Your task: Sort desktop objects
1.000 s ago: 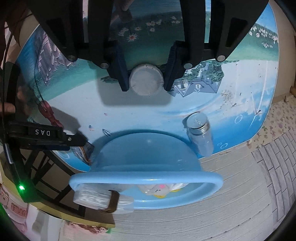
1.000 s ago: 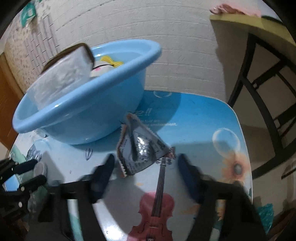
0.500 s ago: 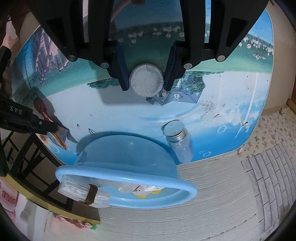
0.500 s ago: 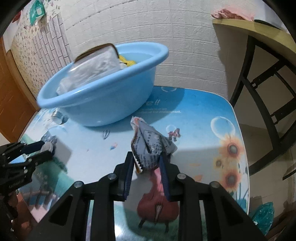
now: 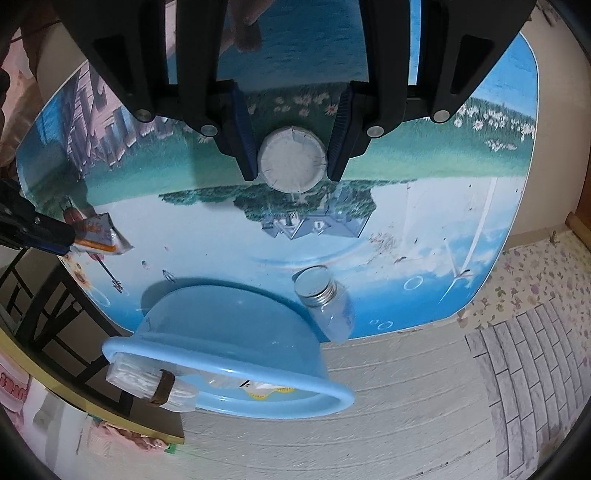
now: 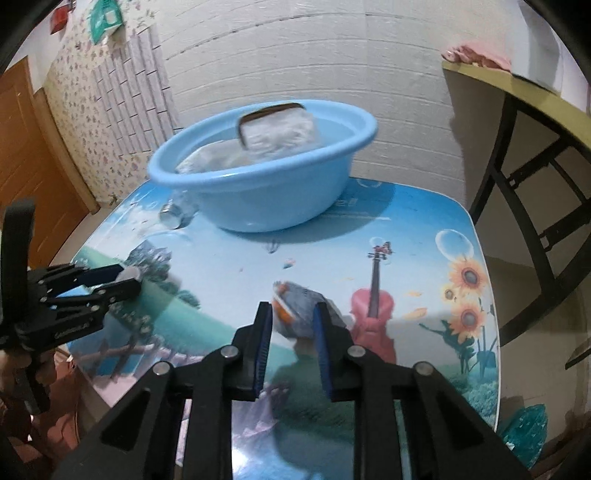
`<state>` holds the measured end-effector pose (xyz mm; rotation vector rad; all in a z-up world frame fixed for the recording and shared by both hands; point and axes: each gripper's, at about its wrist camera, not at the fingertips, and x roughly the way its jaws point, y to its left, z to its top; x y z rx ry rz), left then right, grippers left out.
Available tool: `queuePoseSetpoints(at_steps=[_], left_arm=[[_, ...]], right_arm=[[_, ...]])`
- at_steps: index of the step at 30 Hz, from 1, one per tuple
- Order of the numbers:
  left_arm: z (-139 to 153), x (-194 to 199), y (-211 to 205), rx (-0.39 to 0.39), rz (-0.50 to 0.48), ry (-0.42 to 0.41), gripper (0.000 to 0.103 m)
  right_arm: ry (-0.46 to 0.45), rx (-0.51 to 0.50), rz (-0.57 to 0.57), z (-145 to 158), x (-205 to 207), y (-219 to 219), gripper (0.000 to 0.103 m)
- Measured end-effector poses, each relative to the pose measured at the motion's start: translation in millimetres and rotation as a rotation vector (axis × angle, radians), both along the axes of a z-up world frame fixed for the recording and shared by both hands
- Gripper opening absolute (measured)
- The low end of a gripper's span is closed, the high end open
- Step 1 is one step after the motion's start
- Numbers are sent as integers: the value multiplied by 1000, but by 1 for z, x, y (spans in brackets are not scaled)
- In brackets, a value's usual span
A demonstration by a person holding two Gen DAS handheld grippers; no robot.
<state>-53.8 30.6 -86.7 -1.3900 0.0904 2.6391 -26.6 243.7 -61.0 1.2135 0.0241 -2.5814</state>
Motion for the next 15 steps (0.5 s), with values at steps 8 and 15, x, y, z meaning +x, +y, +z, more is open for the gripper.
queuePoseSetpoints(at_steps=[8,15], left_arm=[[-4,8,-11,4,14,-11,37],[-4,10,-14,6,15,-6,38]], right_arm=[[24,1,3,6,14,-4,24],[18,7,-19,2,16,0,50]])
